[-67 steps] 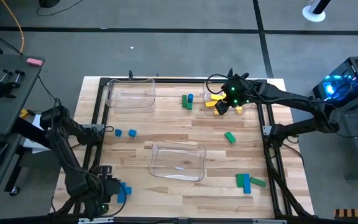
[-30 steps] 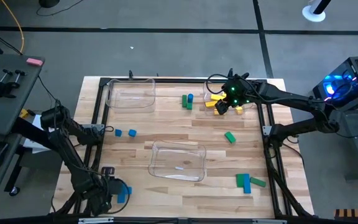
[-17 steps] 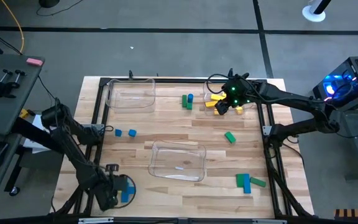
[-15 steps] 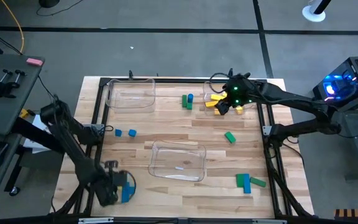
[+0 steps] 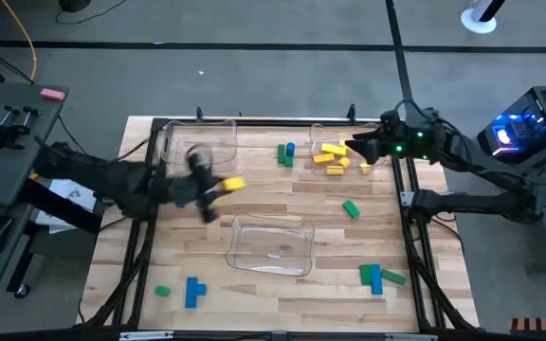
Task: Sort blocks
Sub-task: Put the yellow block into the right transparent bin, then put the blue block into the left transparent bin
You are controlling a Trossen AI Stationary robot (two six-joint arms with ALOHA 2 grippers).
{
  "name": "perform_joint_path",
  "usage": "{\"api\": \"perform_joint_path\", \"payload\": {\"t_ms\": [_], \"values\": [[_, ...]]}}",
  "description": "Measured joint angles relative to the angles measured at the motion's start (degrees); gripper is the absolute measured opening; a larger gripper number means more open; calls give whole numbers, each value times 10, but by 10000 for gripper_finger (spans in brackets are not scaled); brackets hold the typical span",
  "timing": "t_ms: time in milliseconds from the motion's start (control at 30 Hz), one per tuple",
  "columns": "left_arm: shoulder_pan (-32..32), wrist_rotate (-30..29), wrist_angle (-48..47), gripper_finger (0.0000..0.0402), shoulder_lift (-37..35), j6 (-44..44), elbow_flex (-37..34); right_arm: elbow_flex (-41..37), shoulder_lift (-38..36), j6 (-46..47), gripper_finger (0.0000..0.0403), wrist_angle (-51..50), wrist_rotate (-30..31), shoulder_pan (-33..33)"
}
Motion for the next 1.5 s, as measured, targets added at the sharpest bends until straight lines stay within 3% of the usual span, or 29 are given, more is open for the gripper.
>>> {"api": "perform_joint_path", "payload": {"t_ms": [133, 267, 433, 633, 733, 900, 1033, 1200, 1367, 1500], "values": [[136, 108, 242, 93, 87, 146, -6, 0, -7, 9, 272, 7, 43, 13], [214, 205, 417, 93, 219, 187, 1, 0, 3, 11, 272, 7, 81, 22], [263, 285, 495, 93, 390, 165, 76, 0, 19, 14, 272, 15, 113, 24], [300, 346, 504, 93, 523, 160, 247, 0, 32, 14, 272, 55, 116, 24], [316, 345, 473, 115, 571, 191, 328, 0, 33, 14, 272, 65, 119, 24], [336, 342, 334, 197, 625, 206, 454, 0, 33, 12, 272, 72, 120, 24], [340, 343, 264, 246, 628, 241, 506, 0, 33, 3, 272, 72, 121, 24], [337, 343, 143, 265, 596, 234, 553, 0, 33, -3, 272, 72, 121, 23], [330, 388, -58, 261, 526, 212, 557, 0, 33, -10, 272, 71, 120, 23], [299, 415, -137, 257, 452, 207, 484, 0, 33, -20, 272, 70, 120, 24]]}}
